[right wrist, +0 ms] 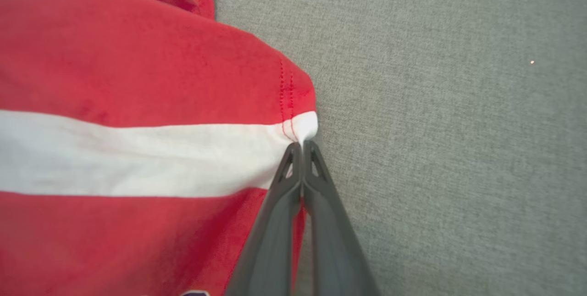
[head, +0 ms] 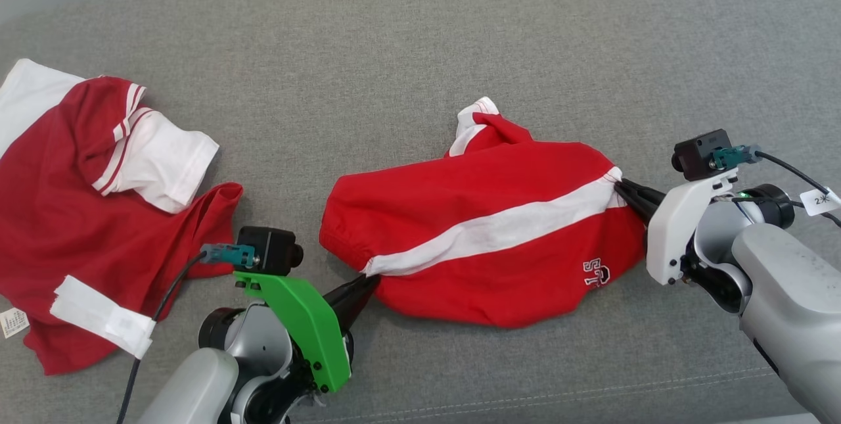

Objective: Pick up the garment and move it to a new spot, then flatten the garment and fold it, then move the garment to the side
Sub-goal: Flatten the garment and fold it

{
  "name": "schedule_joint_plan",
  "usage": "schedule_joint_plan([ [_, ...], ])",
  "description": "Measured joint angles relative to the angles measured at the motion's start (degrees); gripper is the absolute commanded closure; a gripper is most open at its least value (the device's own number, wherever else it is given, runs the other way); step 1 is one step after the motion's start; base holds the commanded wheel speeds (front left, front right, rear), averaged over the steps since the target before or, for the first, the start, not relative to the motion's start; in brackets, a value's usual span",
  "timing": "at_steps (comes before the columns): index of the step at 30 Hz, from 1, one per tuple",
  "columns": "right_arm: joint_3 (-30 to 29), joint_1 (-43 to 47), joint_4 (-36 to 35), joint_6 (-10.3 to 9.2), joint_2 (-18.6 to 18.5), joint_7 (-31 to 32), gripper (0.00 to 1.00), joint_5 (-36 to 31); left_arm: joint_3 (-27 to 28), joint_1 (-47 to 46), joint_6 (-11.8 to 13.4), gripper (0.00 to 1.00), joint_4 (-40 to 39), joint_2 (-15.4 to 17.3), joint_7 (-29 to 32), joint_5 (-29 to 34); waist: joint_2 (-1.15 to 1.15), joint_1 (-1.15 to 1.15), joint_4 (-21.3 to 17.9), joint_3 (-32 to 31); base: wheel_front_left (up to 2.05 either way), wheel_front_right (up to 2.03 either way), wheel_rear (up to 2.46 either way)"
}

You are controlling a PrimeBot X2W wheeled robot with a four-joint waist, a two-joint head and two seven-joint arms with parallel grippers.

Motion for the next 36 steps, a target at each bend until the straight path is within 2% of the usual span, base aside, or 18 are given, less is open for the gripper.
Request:
schedule_joint_plan([
  [6, -0.7, 0.0, -2.6, 0.00, 0.0, -0.2, 1.00, 3.6, 0.4, -0.5, -0.9, 1.00, -3.9, 0.8, 0.7, -0.2, 0.00, 0.00, 0.2, -1.3, 0.00, 0.00, 0.00],
  [9, -1.2, -1.3, -6.6, -0.01, 0.1, -0.2, 1.00, 6.8, 1.3, -3.3, -1.5, 1.00, -5.9, 3.4, 2.5, -0.2, 0.00, 0.00, 0.2, -2.0, 0.00, 0.00, 0.00],
  [13, -2.7, -7.3, -12.2, -0.01, -0.7, 0.1, 1.00, 9.5, 4.8, -8.8, -1.5, 1.00, -8.3, 7.6, 5.0, -0.1, 0.00, 0.00, -0.3, -3.1, 0.00, 0.00, 0.00],
  [17, -4.4, -9.9, -16.6, -0.04, -2.9, 1.0, 1.00, 13.2, 7.0, -11.7, -1.0, 1.00, -11.0, 9.3, 7.9, -0.8, 0.00, 0.00, -1.2, -4.3, 0.00, 0.00, 0.00],
  [21, -5.1, -8.6, -21.6, -0.09, -3.0, 2.6, 1.00, 19.4, 8.6, -11.8, -0.8, 1.00, -13.7, 11.1, 10.1, -2.3, 0.00, 0.00, -2.5, -5.2, 0.00, 0.00, 0.00],
  [25, -6.0, -3.1, -27.5, -0.09, -3.6, 3.7, 1.00, 25.7, 10.8, -9.9, -0.2, 1.00, -19.3, 12.5, 11.9, -5.9, 0.00, 0.00, -4.1, -6.1, 0.00, 0.00, 0.00],
  [28, -9.2, 0.3, -32.3, -0.09, -6.0, 3.5, 1.00, 29.3, 12.1, -7.6, 0.1, 1.00, -24.0, 13.6, 13.5, -8.7, 0.00, 0.00, -5.2, -6.8, 0.00, 0.00, 0.00],
  [36, -21.6, 4.9, -47.8, -0.52, -16.1, 2.7, 1.00, 38.2, 18.7, -7.4, 2.6, 1.00, -38.2, 17.6, 18.3, -12.0, 0.00, 0.00, -7.4, -9.3, 0.00, 0.00, 0.00],
])
